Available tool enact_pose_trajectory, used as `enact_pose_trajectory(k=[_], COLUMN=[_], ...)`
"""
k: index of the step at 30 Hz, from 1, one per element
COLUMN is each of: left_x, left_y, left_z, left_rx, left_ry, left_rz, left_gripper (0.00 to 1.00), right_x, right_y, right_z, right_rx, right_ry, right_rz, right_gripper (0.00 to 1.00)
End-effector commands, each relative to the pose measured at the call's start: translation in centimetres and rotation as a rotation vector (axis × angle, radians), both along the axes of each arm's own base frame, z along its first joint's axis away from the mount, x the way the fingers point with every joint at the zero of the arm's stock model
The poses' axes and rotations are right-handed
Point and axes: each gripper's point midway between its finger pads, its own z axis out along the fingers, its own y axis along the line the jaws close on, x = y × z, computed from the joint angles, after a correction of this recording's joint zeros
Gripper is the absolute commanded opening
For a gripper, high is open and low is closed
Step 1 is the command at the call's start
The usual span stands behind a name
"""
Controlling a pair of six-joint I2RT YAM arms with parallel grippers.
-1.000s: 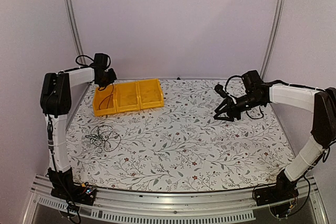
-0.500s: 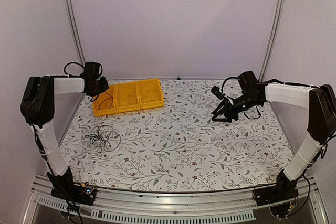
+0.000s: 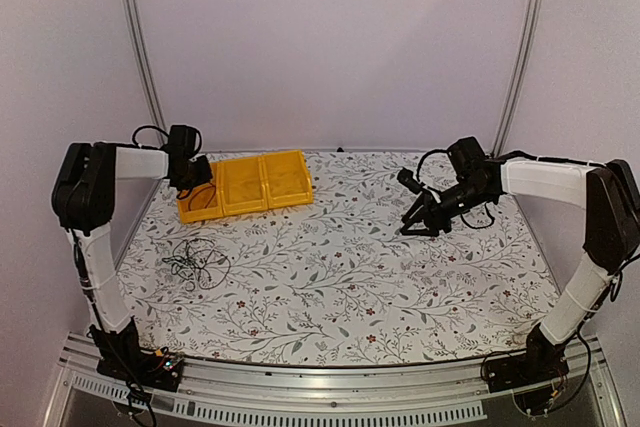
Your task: Untangle the cables
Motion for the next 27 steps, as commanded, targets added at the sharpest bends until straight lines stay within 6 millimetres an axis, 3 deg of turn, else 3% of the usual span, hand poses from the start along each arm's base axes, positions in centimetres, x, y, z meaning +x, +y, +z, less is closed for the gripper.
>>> enact_pose_trajectory(k=[1, 9, 11, 12, 17, 21, 24, 26, 27], left_x=[0.0, -2.9, -4.0, -4.6, -7.4, -9.8, -11.9, -12.7, -12.6], left_y=[0.9, 1.9, 1.3, 0.7, -1.8, -5.3, -5.7, -5.0, -4.5], left_z=[1.6, 9.6, 11.4, 12.3, 17.0, 20.5, 20.8, 19.4, 19.9], left_rx=[0.049, 0.125, 0.11, 0.096, 0.063, 0.061, 0.078, 0.101, 0.134], left_ry=[0.026, -0.051, -0.078, -0.094, -0.193, -0.354, -0.449, -0.445, -0.475], left_rz=[-0.008, -0.024, -0.068, -0.102, -0.275, -0.478, -0.5, -0.473, -0.453], left_gripper=[0.36, 0.52, 0.97, 0.99, 1.0, 1.0, 1.0, 1.0, 1.0], right_x=[0.2, 1.1, 1.4, 1.5, 1.7, 2.7, 3.4, 3.7, 3.6], right_y=[0.5, 0.6, 0.9, 1.2, 4.5, 8.3, 11.9, 14.6, 16.0], right_z=[0.9, 1.1, 1.7, 2.2, 4.9, 6.6, 6.3, 5.4, 4.8], right_rx=[0.008, -0.024, -0.023, -0.018, 0.012, 0.026, 0.037, 0.036, 0.038], right_ry=[-0.01, -0.04, -0.059, -0.071, -0.151, -0.21, -0.193, -0.173, -0.159], right_rz=[0.004, -0.021, -0.027, -0.027, 0.019, 0.05, 0.067, 0.082, 0.092], right_gripper=[0.45, 0.45, 0.45, 0.45, 0.45, 0.45, 0.44, 0.43, 0.43])
